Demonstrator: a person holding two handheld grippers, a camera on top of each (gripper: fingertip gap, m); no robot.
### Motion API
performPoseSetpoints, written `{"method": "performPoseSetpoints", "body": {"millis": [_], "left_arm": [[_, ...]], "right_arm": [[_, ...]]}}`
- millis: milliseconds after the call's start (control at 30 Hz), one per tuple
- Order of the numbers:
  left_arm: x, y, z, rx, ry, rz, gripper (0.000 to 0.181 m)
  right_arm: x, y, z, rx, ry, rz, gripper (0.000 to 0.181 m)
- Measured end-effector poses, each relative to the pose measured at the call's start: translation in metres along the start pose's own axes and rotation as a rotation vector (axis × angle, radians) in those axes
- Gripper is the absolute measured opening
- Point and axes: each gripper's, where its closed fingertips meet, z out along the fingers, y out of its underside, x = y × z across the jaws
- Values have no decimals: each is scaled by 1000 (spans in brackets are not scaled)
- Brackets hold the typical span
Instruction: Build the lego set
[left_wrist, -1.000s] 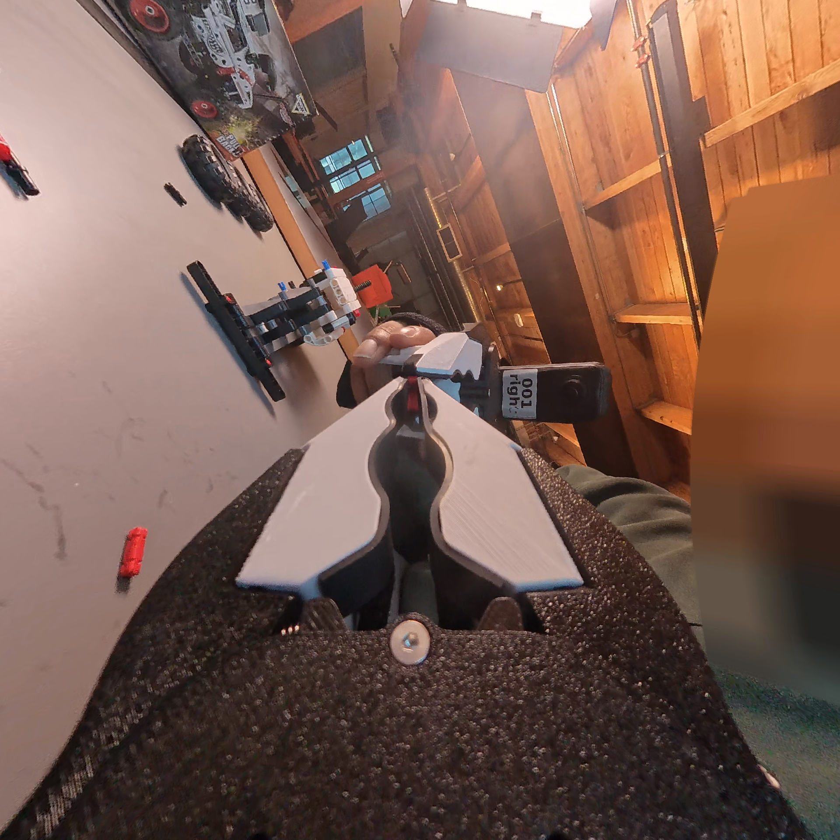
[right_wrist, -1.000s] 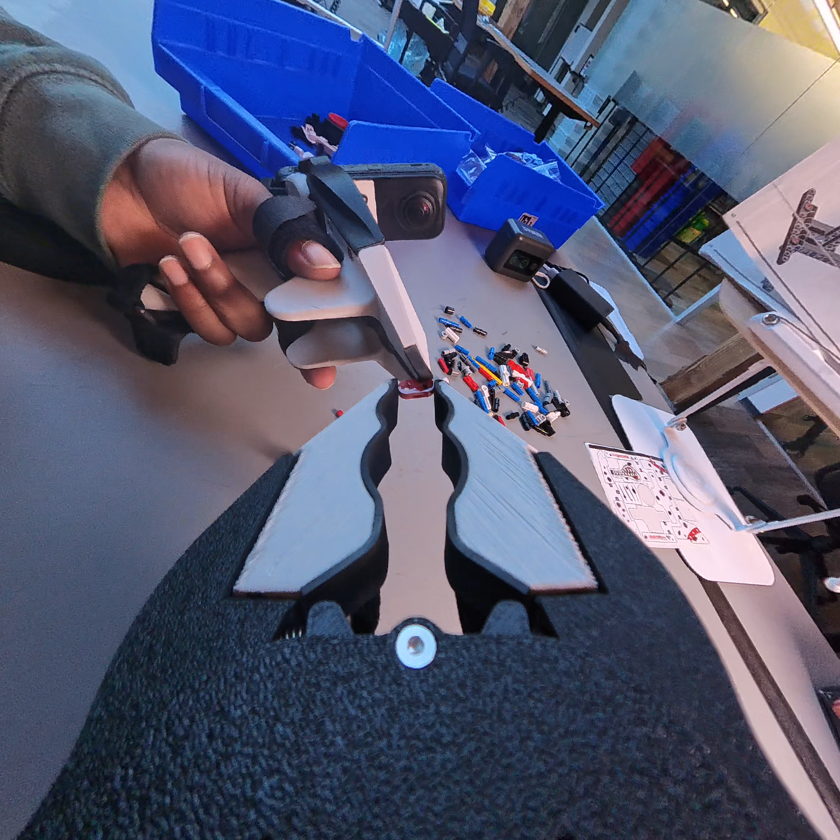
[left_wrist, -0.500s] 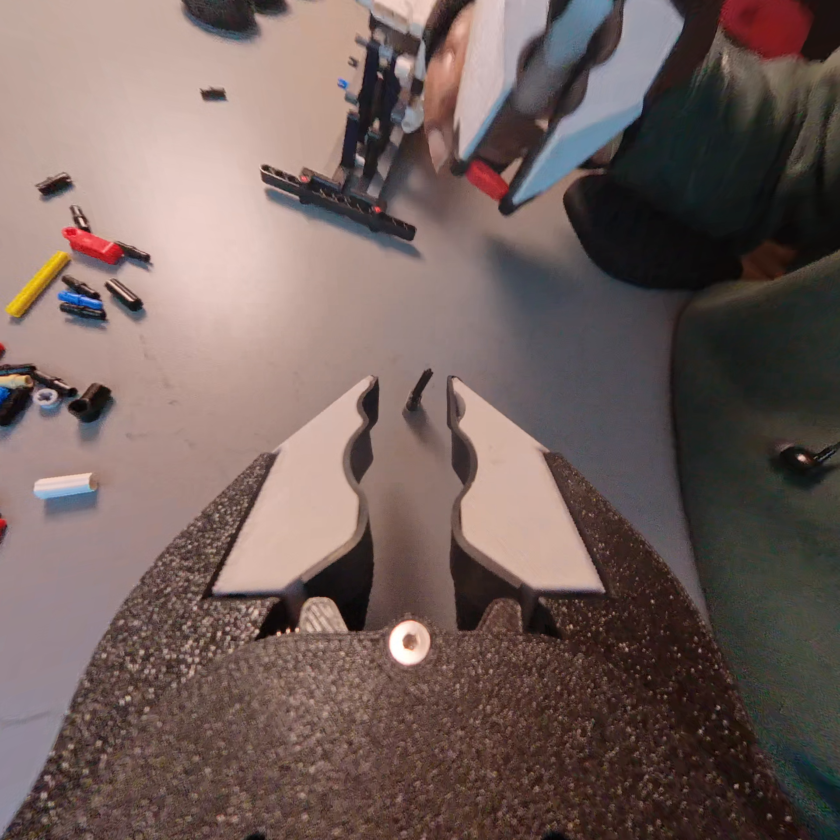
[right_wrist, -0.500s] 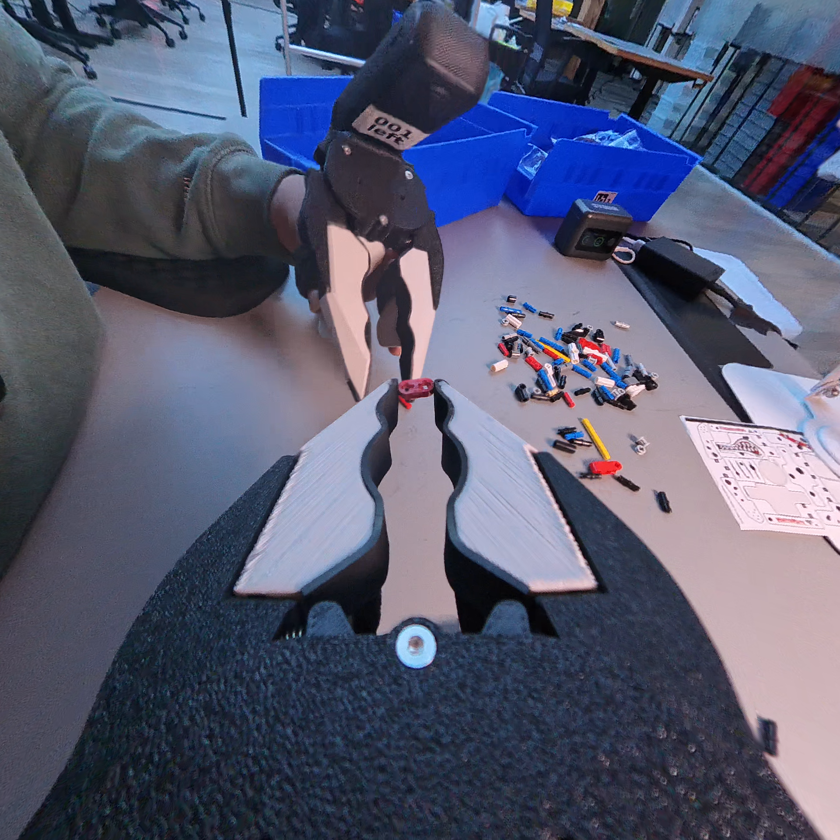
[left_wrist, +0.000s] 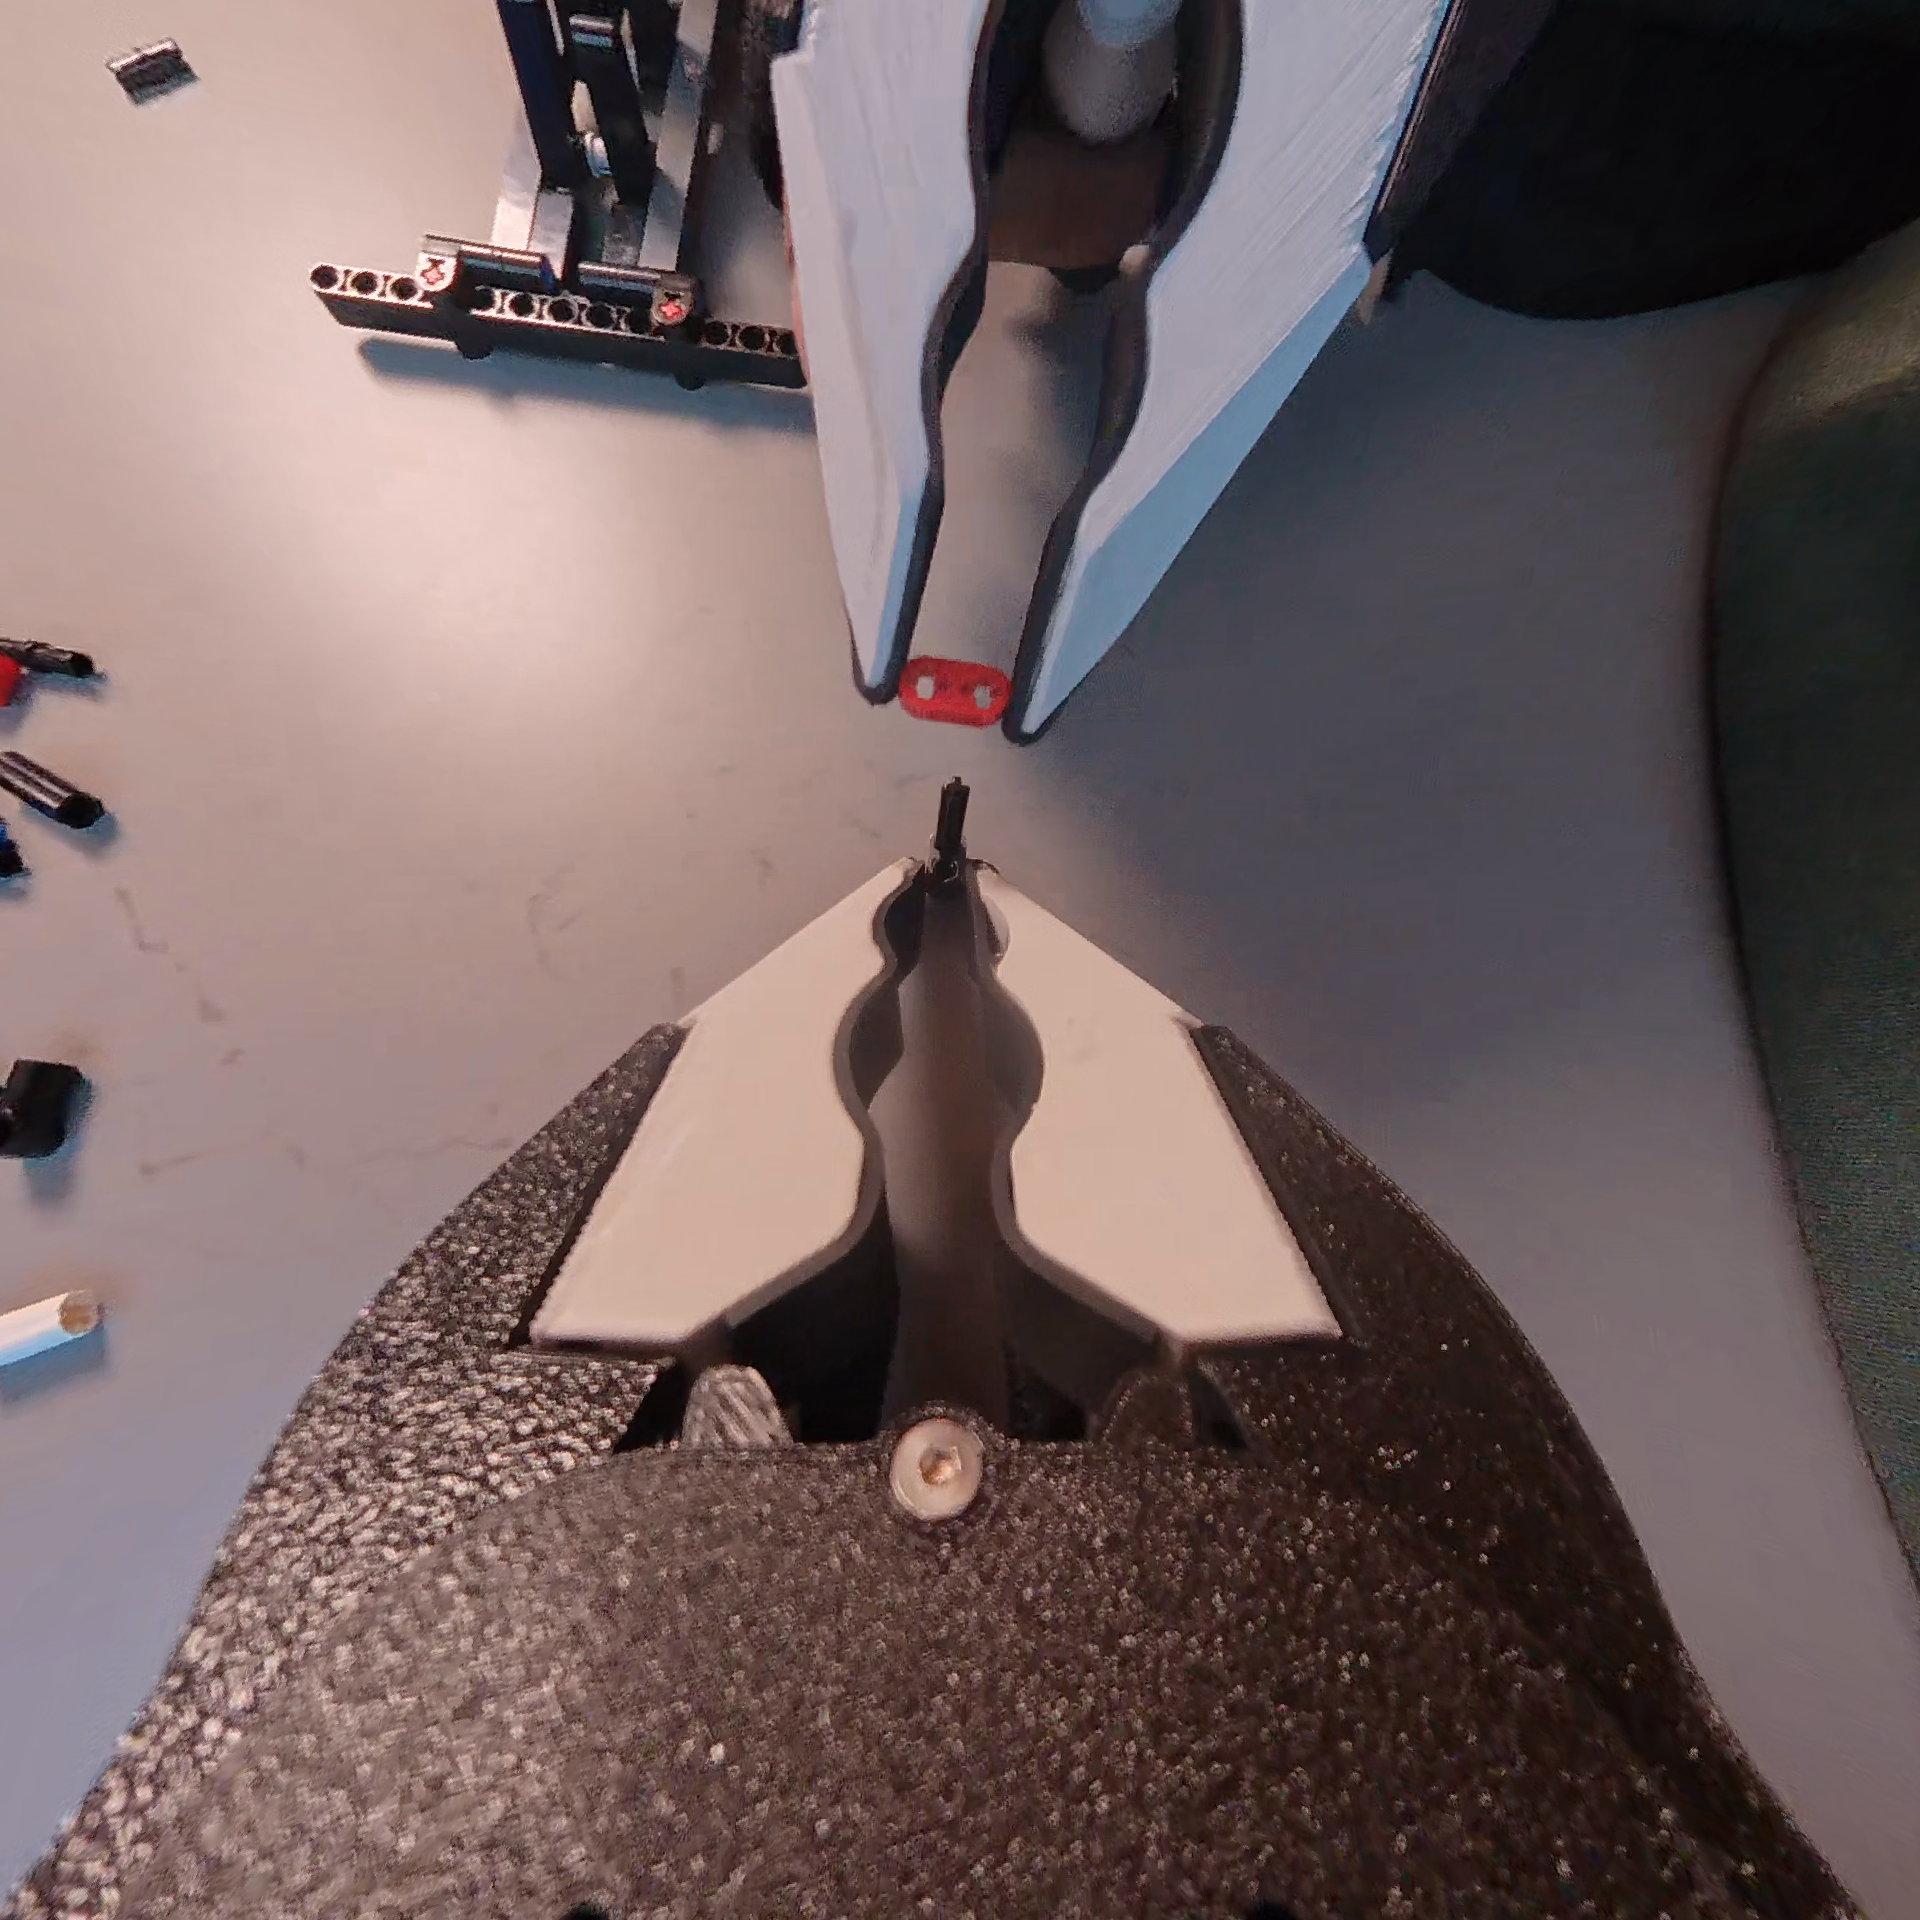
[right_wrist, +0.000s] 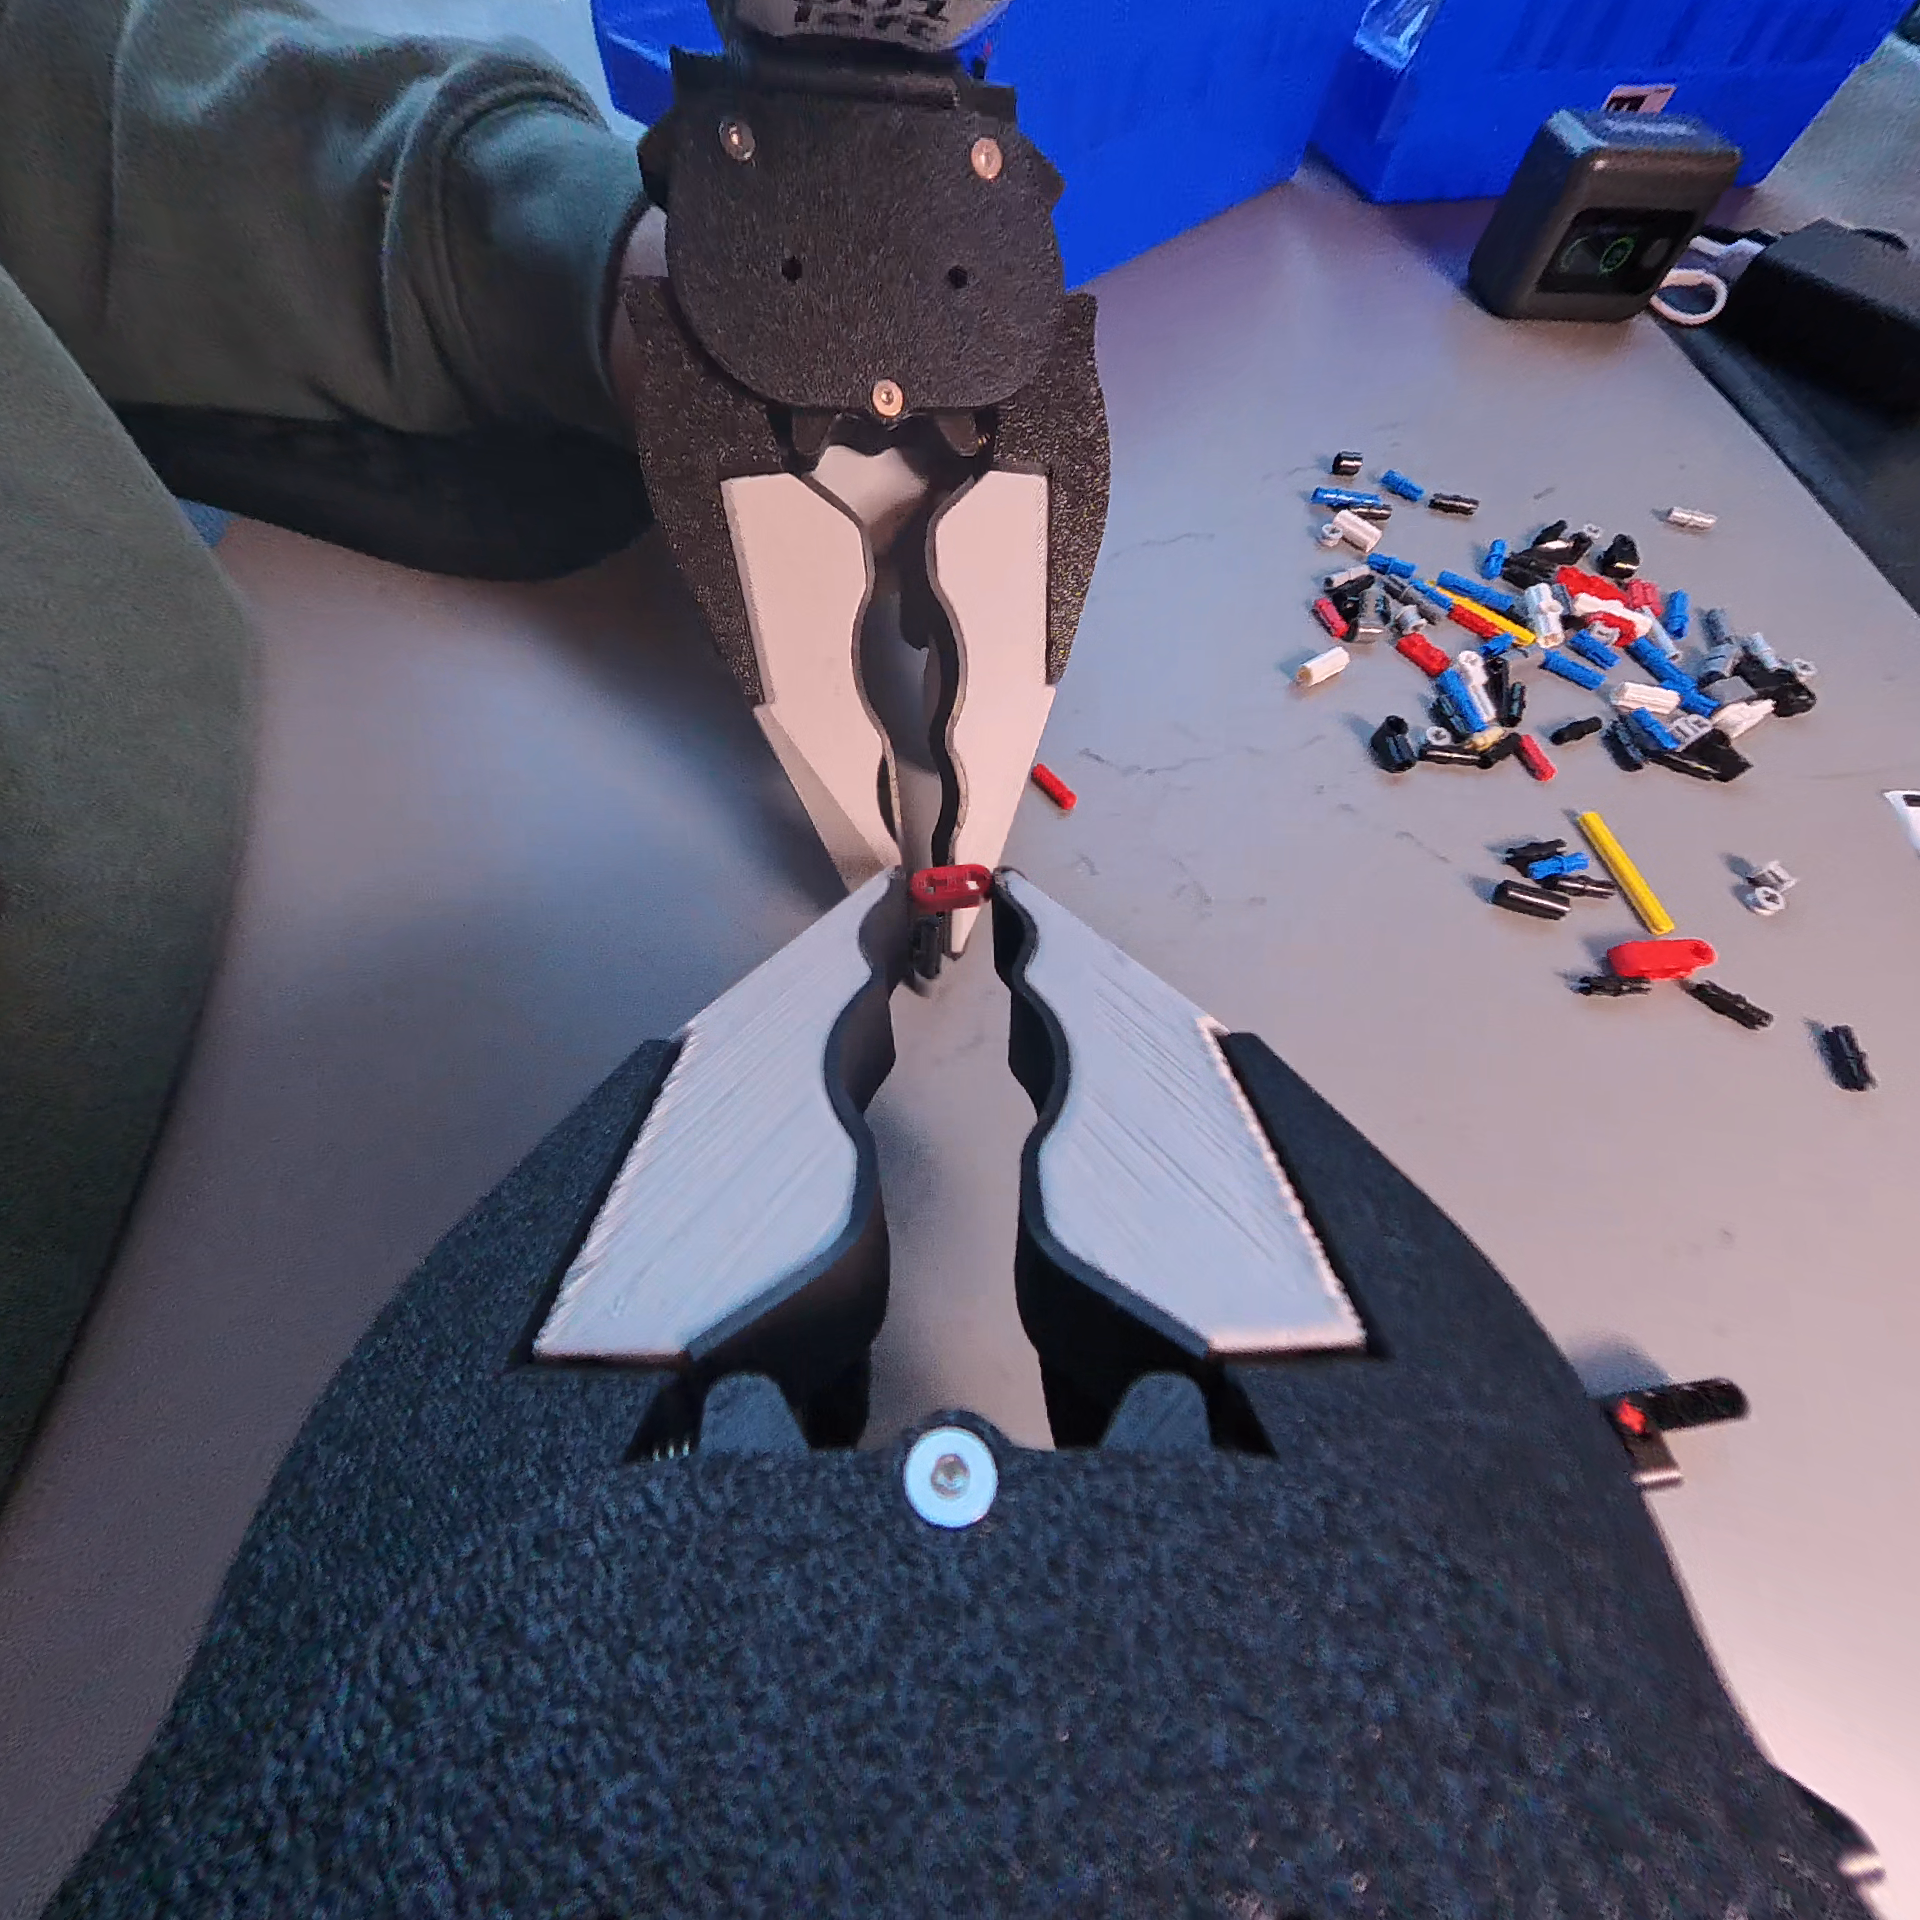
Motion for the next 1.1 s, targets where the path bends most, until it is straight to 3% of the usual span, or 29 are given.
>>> {"method": "performPoseSetpoints", "body": {"millis": [1100], "left_arm": [[12, -1, 2, -3, 53, 30, 7]], "right_arm": [[-11, 17, 8, -107, -59, -5, 15]]}}
